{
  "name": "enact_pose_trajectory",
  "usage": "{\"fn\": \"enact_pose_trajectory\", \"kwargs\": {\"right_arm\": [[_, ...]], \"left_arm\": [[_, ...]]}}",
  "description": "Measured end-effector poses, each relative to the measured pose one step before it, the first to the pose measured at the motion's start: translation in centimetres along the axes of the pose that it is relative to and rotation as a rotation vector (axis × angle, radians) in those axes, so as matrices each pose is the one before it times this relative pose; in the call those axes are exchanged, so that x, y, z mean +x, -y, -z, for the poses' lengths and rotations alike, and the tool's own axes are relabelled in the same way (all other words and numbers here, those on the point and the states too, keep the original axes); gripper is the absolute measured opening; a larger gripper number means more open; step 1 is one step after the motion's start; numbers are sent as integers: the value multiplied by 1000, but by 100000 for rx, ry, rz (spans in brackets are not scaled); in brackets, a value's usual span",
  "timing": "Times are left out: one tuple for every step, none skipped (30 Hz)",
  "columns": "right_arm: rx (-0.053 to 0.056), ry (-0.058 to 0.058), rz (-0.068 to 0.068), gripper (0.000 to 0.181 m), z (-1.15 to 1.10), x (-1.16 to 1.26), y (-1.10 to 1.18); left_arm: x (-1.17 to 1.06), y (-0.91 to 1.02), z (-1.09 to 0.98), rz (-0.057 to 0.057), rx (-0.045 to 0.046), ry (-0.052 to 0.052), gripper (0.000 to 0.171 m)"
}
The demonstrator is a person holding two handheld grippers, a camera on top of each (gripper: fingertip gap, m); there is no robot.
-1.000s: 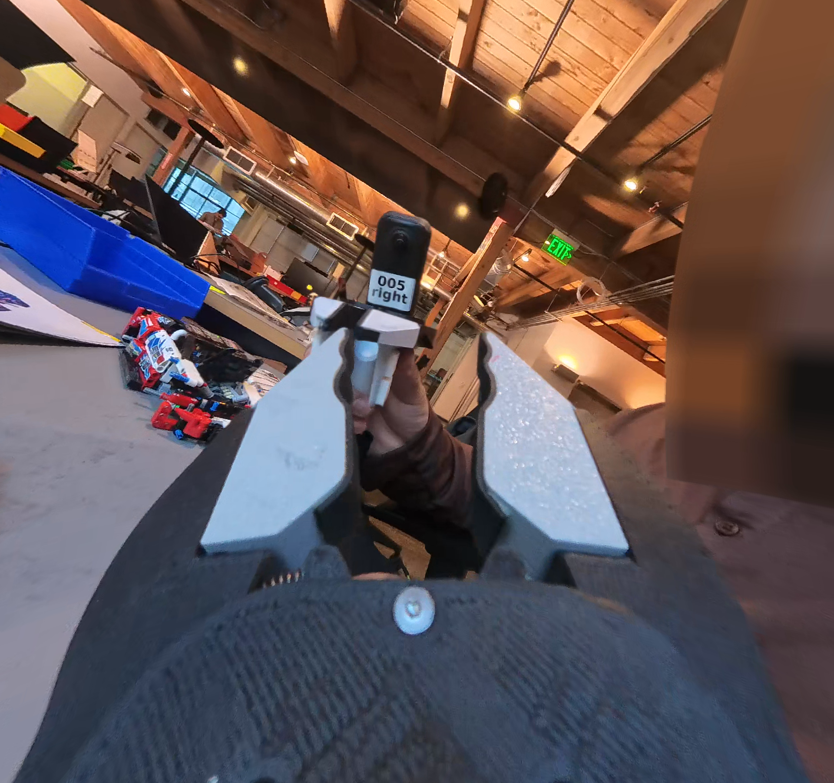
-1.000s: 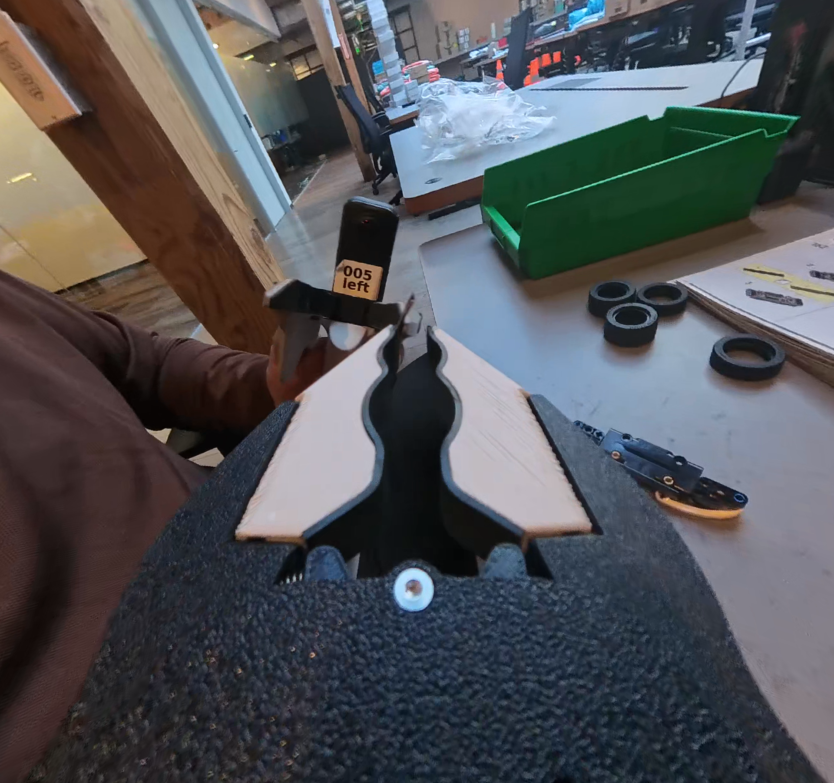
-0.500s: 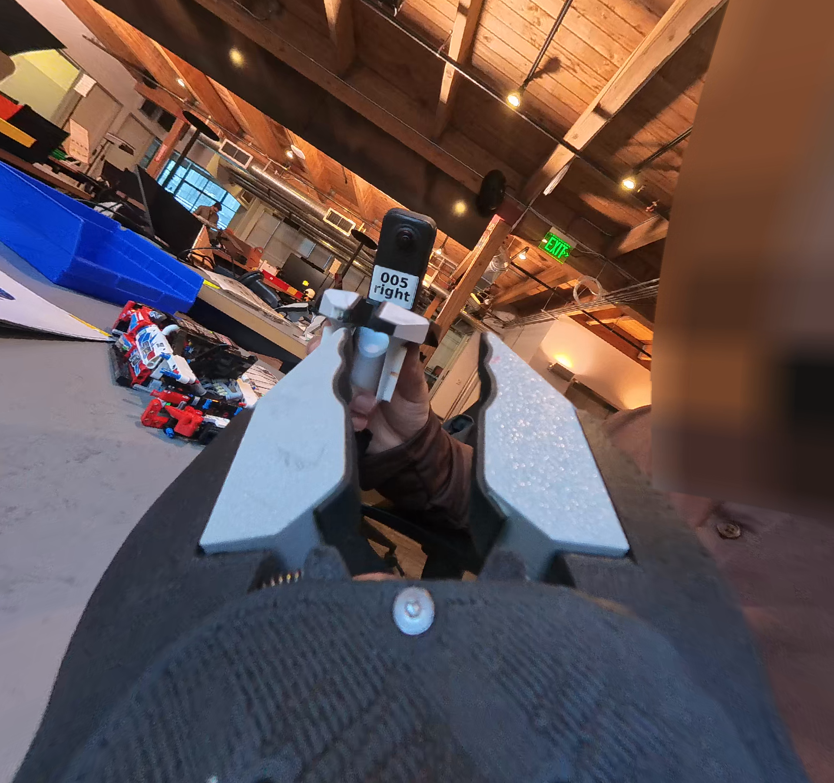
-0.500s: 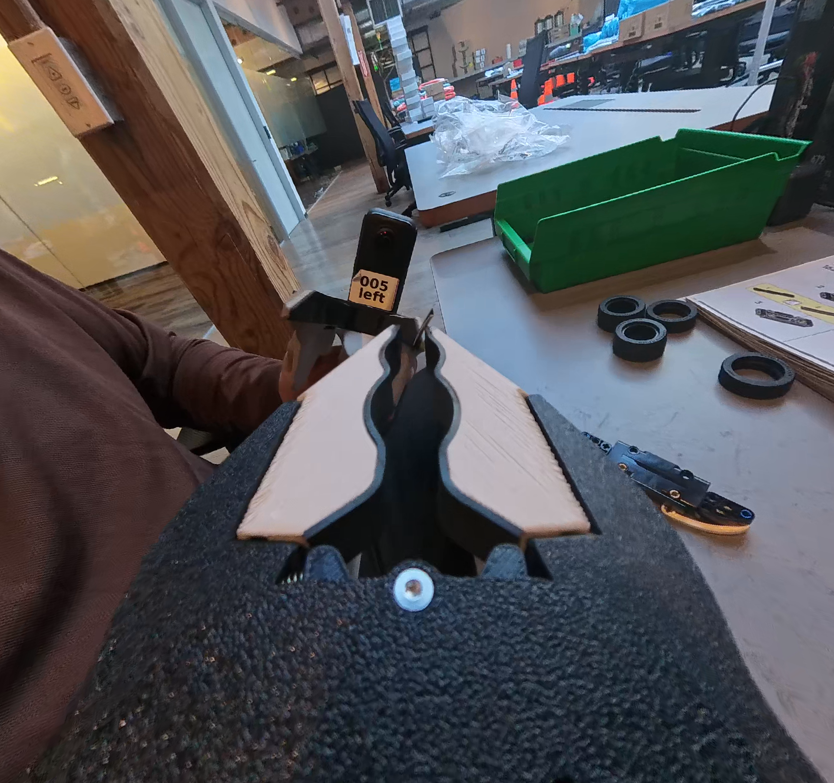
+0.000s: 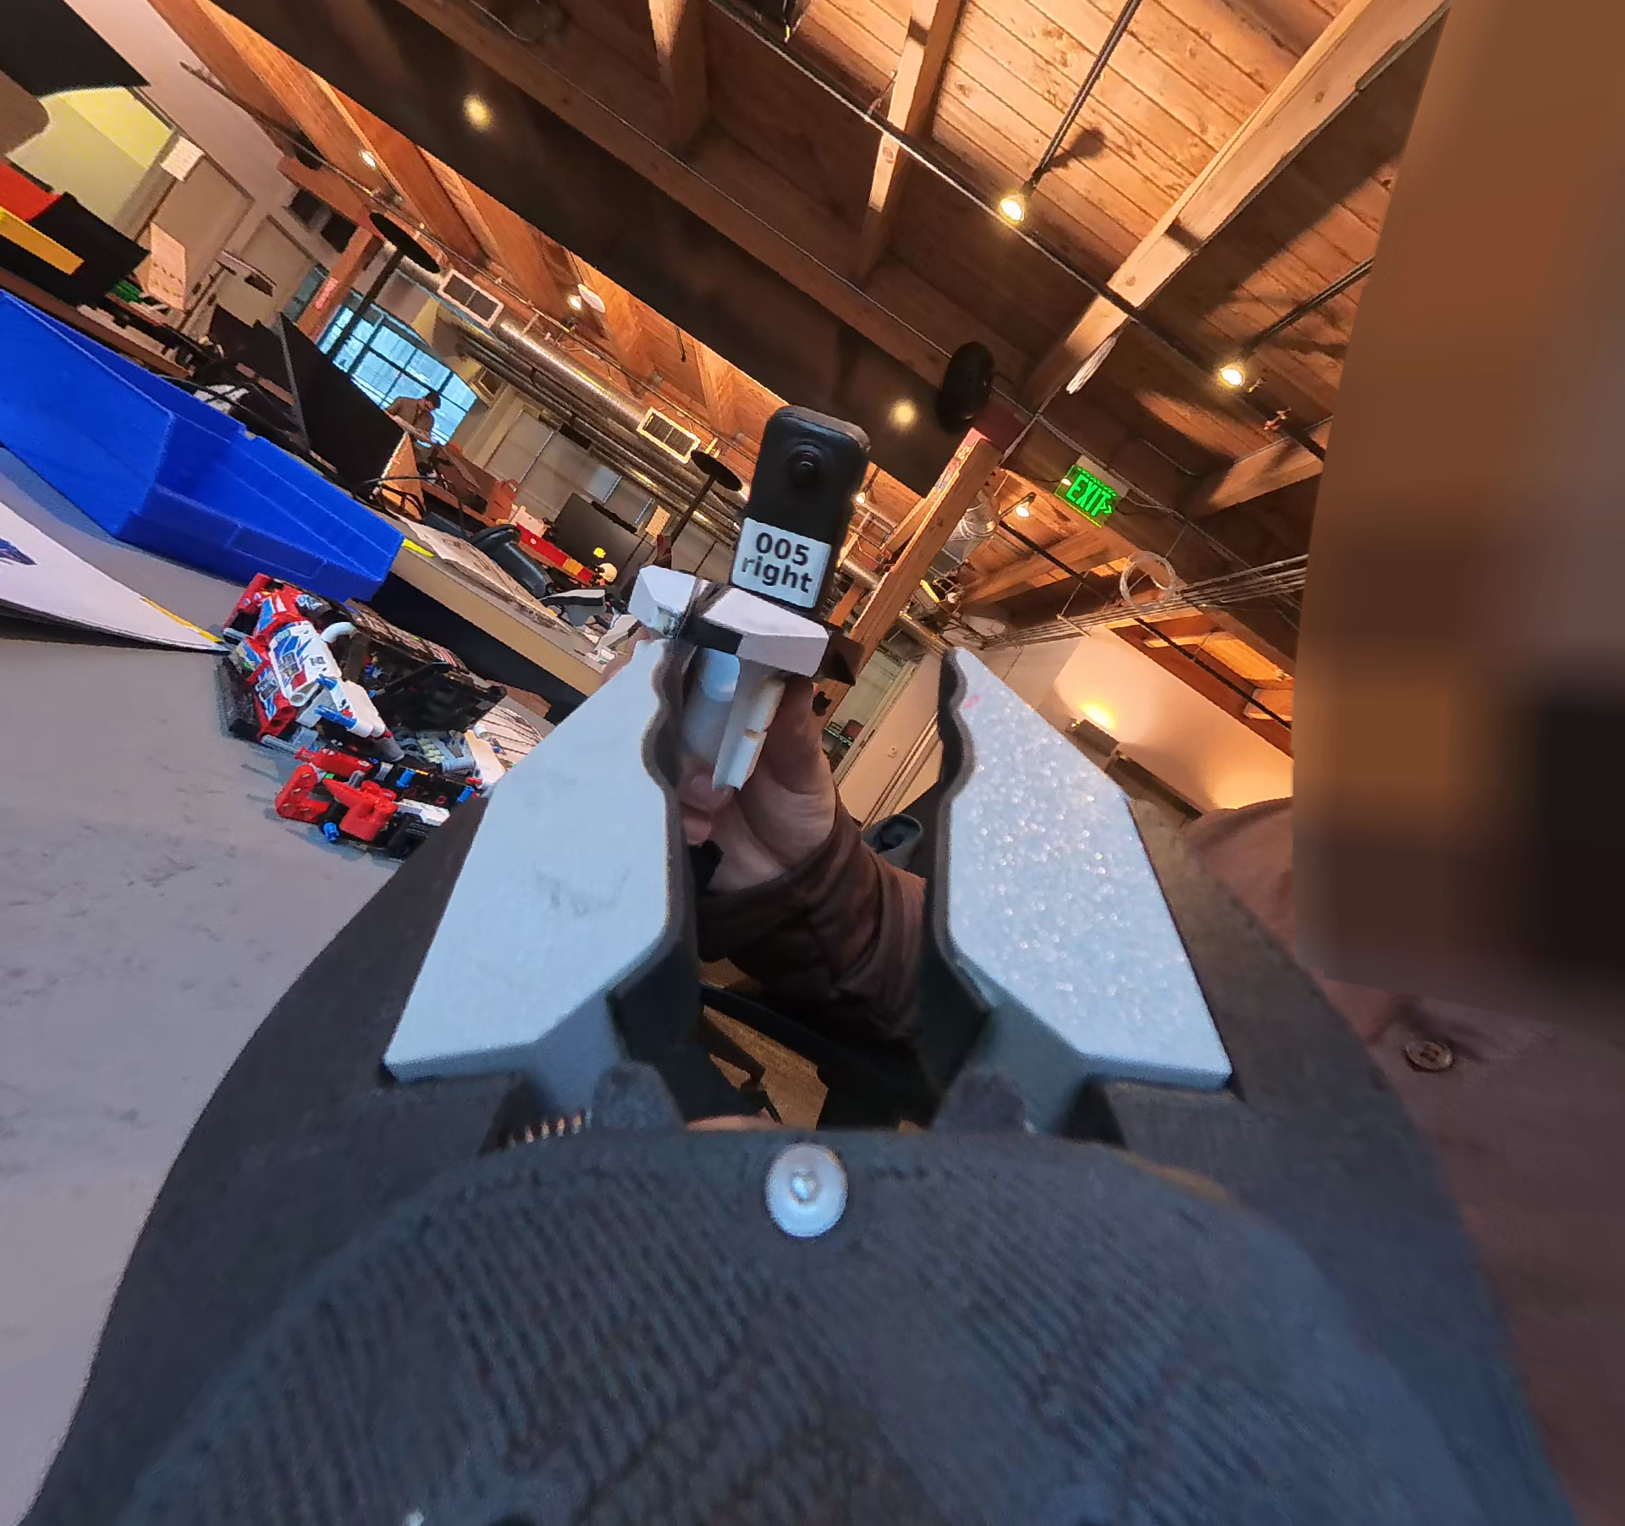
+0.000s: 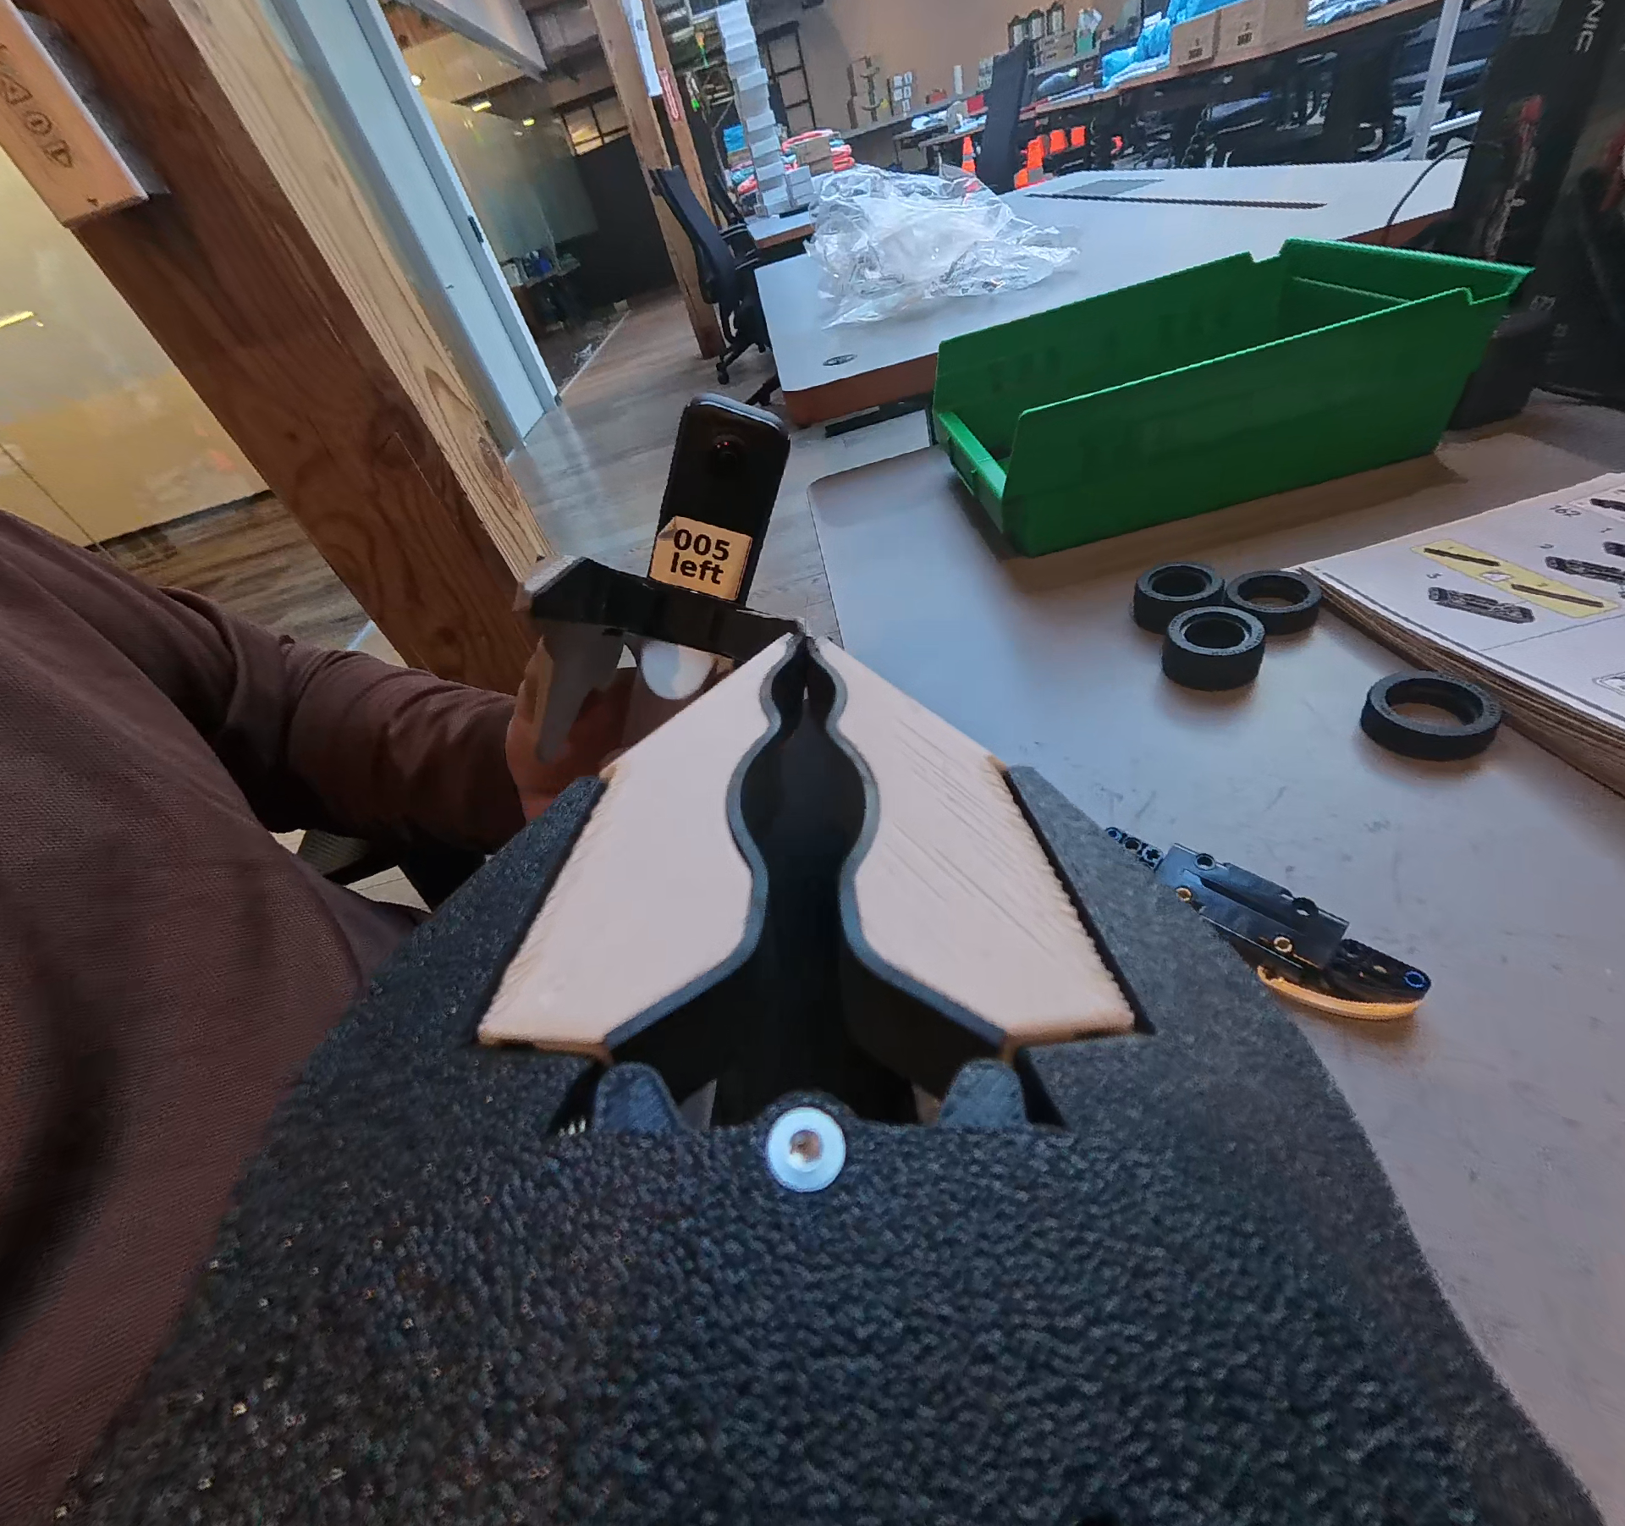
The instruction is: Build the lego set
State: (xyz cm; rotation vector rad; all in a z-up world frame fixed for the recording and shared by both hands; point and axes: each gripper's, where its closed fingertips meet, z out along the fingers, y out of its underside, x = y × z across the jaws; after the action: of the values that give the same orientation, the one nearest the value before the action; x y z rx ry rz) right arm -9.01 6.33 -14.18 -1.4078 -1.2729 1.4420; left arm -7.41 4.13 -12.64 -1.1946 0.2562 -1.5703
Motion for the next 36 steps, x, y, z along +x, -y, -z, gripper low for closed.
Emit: {"fn": "enact_pose_trajectory", "kwargs": {"right_arm": [[-208, -492, 478, 0, -27, 44, -61], [-211, -642, 1034, 0, -13, 51, -65], [-337, -695, 1696, 0, 17, 31, -89], [-614, -1462, 2331, 0, 24, 109, -106], [-819, -2085, 3002, 0, 39, 157, -101], [-889, -1235, 3676, 0, 23, -27, -74], [-953, -810, 3988, 0, 20, -145, -43], [-1068, -1168, 3866, 0, 10, -107, -54], [-888, -580, 3404, 0, -7, -187, -28], [-390, -170, 2432, 0, 13, -215, 28], [307, 594, 1357, 0, 30, -251, 99], [458, 1834, 278, 0, 45, -343, 74], [693, 2375, -333, 0, 66, -347, 79], [957, 1897, -798, 0, 104, -251, 107], [213, 410, -423, 0, 95, 28, -28], [-1105, -854, -388, 0, 62, 283, -244], [-2045, -218, -1507, 0, 18, 330, -406], [-3323, 2431, -3593, 0, -41, 63, -593], [-5226, 5431, -5012, 0, -106, -317, -825], [-7161, 5219, -4603, 0, -151, -319, -1075], [-6500, 1851, -1820, 0, -159, -12, -1040], [-4529, -1187, 1122, 0, -151, 230, -804], [-4791, -176, 1420, 0, -226, -17, -813], [-5867, 1574, 362, 0, -287, -248, -886], [-4838, 262, 301, 0, -292, -85, -720], [-2973, -586, 964, 0, -254, -17, -475], [-2100, -365, 688, 0, -230, -46, -336], [-1394, -54, 60, 0, -190, -59, -245], [-951, 453, -247, 0, -156, -78, -178], [-535, 600, -41, 0, -128, -90, -126], [-323, 332, 183, 0, -101, -59, -69], [-375, 268, 17, 0, -96, -30, -71], [-405, 436, -185, 0, -99, -34, -63], [-407, 346, -173, 0, -112, -16, -78], [-442, 168, 8, 0, -114, -19, -87], [-486, 62, 161, 0, -113, -24, -97]], "left_arm": [[-71, -5, 7, 222, 163, 464, 57], [-56, -16, 8, 607, 119, 194, 58], [-78, -21, 7, 1111, 163, 202, 59], [-93, -9, -17, 1552, 233, 159, 60], [-78, -2, 20, 1738, 368, -84, 61], [-72, 90, 22, 2429, 981, -398, 62], [-25, 142, 46, 3043, 1447, -909, 62], [-21, 194, 73, 3323, 1778, -1293, 62], [28, 215, 101, 3295, 1679, -1906, 59], [-14, 148, 127, 2545, 975, -1665, 55], [-95, 36, 140, 1268, 97, -916, 48], [-187, 105, 169, 419, 424, 182, 39], [-534, 342, 206, 565, 1931, 3186, 49], [-611, 510, 263, 417, 2856, 3699, 74], [-18, 304, 267, 604, 891, -811, 66], [127, 74, 183, -93, -1096, -1595, 67], [156, -178, 147, -3217, -3513, -878, 68], [46, -492, 109, -7363, -6826, 855, 70], [-374, -844, 123, -9355, -10341, 4407, 68], [-514, -881, 65, -8256, -10913, 5645, 59], [-611, -980, -1, -6526, -11567, 6105, 51], [-476, -1066, -69, -5386, -11843, 5070, 44], [-124, -885, -117, -4570, -9594, 2517, 34], [-19, -486, -119, -2618, -6100, 1550, 30], [152, -268, -97, -813, -3720, -215, 26], [313, -267, -75, 53, -3103, -2054, 22], [76, -331, -68, 720, -2949, -1099, 20], [-82, -458, -70, 728, -3050, -488, 20], [-68, -582, -101, 728, -3337, -844, 20], [-55, -552, -139, 866, -2855, -1005, 21], [-132, -432, -177, 1360, -1876, -503, 23], [-21, -353, -209, 1363, -1403, -1062, 23], [11, -272, -226, 771, -966, -910, 22], [-8, -168, -193, 139, -449, -413, 20], [34, -108, -145, -172, -245, -328, 18], [32, -121, -134, -297, -545, -237, 14]]}}
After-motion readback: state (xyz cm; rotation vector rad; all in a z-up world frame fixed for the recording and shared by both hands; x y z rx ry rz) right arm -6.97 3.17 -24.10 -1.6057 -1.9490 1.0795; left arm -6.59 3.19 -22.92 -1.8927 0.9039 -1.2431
